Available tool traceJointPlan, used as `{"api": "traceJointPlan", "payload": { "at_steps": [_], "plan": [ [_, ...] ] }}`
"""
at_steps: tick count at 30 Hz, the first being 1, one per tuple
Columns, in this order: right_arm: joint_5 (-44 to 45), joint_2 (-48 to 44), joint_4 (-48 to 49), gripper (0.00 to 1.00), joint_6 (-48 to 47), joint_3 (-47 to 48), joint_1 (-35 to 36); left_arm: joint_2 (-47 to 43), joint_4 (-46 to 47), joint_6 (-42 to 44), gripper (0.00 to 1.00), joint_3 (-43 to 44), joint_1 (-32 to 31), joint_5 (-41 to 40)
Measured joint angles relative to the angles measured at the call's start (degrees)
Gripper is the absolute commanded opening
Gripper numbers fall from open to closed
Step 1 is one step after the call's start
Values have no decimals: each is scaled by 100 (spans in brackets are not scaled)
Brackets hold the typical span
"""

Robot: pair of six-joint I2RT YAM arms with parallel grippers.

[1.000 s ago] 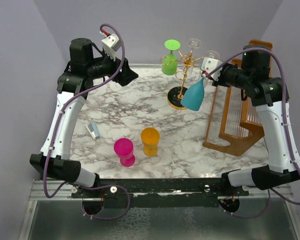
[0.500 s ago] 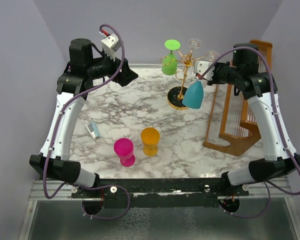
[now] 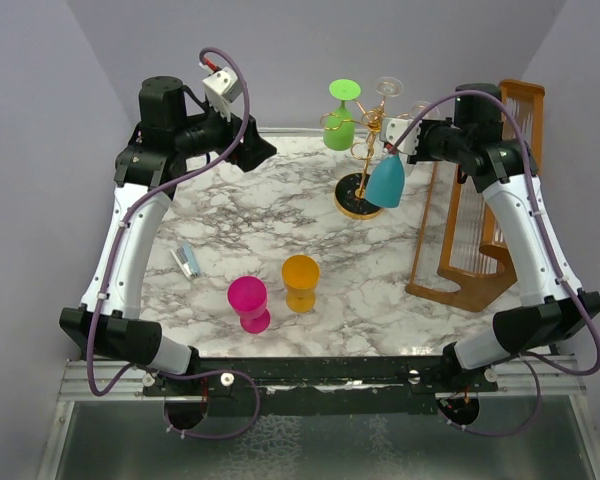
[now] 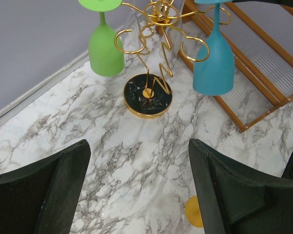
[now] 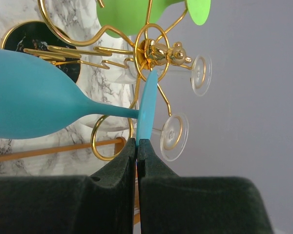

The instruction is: Place the wine glass upside down on the wine glass rack

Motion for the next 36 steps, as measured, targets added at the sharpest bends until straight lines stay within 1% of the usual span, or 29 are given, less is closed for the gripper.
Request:
{"api": "traceJointPlan", "payload": {
  "at_steps": [17,36],
  "plan": [
    [339,212,468,1,-24,-199,7,188,15,-7,84,0,15,17],
    [529,212,492,1,-24,-208,11,192,15,-11,84,0,35,46]
  ]
}}
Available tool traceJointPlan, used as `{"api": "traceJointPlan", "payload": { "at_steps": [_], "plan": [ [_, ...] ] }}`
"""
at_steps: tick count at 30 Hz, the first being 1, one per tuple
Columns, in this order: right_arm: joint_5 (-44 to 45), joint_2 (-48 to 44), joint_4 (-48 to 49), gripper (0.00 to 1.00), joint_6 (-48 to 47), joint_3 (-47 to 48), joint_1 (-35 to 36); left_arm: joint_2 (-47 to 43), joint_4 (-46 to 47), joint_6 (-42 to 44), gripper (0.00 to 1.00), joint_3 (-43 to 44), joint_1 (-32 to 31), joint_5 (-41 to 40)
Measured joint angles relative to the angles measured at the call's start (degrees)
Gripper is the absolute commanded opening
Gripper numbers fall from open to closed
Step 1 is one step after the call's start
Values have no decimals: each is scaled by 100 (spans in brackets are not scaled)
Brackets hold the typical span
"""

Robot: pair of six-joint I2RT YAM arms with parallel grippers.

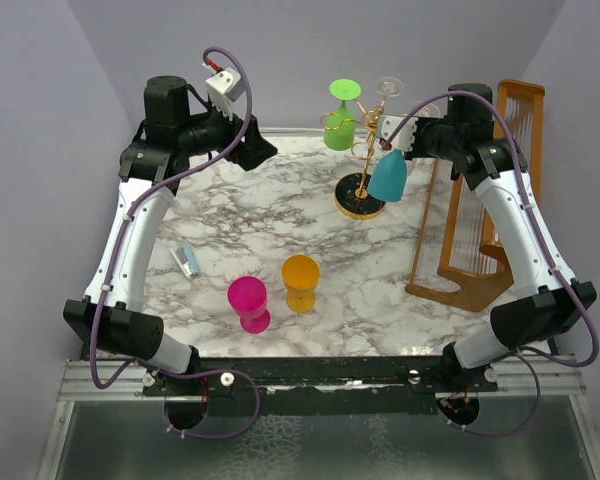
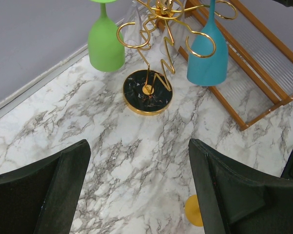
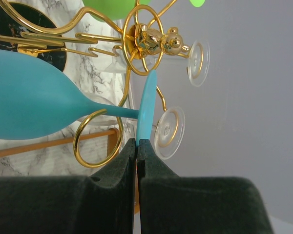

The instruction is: Place the wine glass upside down on the wine glass rack

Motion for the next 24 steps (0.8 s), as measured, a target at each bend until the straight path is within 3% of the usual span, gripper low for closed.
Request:
{"api": "traceJointPlan", "payload": {
  "at_steps": [24],
  "plan": [
    [240,-179,-9,1,48,-269,9,2,4,-2,84,-4,0,20]
  ]
}}
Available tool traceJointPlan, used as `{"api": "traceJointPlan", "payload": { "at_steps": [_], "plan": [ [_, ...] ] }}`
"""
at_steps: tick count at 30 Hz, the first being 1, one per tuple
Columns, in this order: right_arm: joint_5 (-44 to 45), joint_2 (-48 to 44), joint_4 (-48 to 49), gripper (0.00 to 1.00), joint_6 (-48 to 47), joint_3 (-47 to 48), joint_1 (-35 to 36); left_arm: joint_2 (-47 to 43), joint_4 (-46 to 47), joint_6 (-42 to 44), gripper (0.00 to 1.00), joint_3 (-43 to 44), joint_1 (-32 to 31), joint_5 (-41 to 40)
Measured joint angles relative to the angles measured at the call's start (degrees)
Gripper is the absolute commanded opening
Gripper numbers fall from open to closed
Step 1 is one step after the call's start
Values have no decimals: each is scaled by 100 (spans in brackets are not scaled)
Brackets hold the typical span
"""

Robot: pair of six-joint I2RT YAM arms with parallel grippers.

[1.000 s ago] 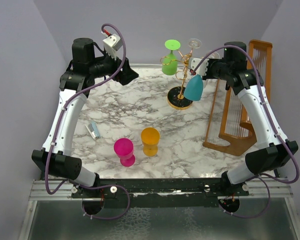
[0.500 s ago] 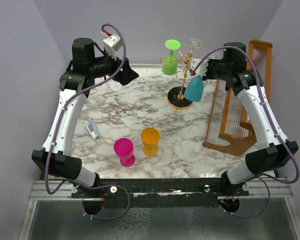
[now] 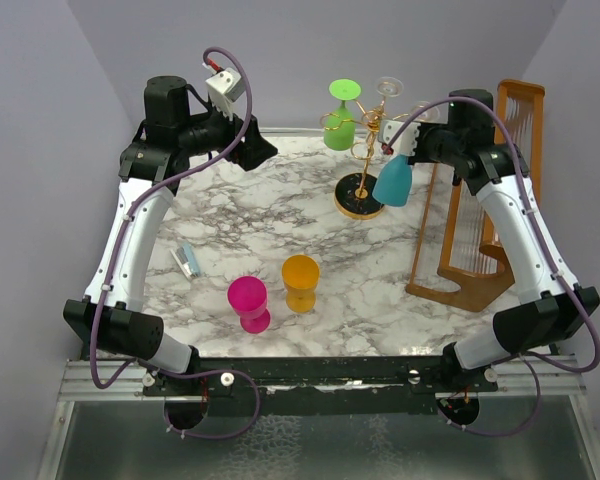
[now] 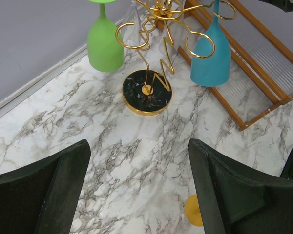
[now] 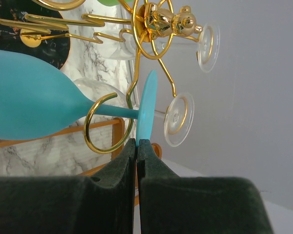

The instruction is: Place the wine glass upside down on the wine glass rack

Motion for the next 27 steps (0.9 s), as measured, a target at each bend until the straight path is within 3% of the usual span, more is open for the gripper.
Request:
{"api": "traceJointPlan", "payload": {
  "at_steps": [27],
  "plan": [
    [212,-435,-33,1,57,-498,0,-44,133,-42,84,-234,11,24]
  ]
}}
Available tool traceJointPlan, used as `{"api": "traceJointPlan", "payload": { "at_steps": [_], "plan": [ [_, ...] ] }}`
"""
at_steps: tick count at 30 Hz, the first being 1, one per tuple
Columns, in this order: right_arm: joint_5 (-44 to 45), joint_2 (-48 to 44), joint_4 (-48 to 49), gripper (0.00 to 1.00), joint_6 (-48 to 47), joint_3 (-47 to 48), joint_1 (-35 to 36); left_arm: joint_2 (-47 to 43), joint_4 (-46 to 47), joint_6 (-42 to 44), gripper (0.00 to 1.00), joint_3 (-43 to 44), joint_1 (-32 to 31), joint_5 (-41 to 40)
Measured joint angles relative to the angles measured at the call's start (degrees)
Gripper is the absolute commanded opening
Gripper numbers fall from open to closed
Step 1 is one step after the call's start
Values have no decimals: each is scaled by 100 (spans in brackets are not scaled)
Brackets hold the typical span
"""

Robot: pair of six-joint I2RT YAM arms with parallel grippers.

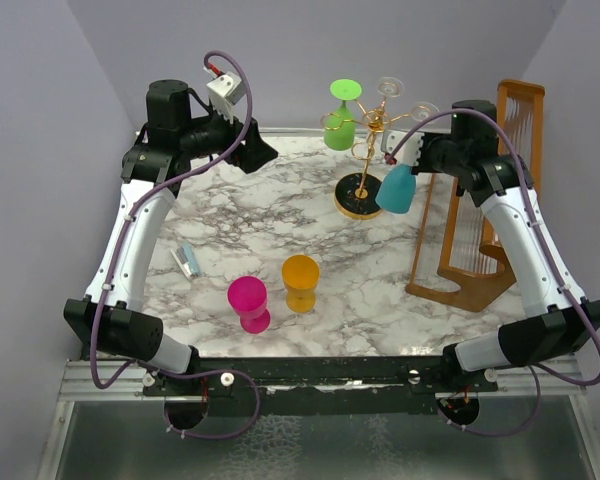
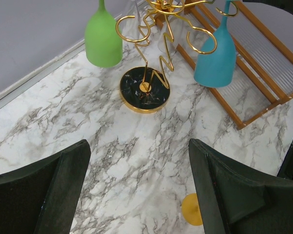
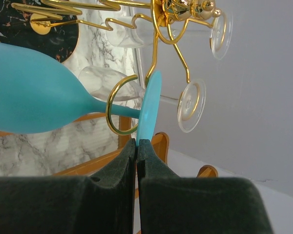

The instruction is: Place the wine glass upside down on the wine glass rack

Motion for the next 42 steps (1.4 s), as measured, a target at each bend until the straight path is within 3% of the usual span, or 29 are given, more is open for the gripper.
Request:
{"api": "traceJointPlan", "payload": {
  "at_steps": [42],
  "plan": [
    [114,-85,-297,28,96,-164,0,52,33,-31,84,-4,26,61]
  ]
}}
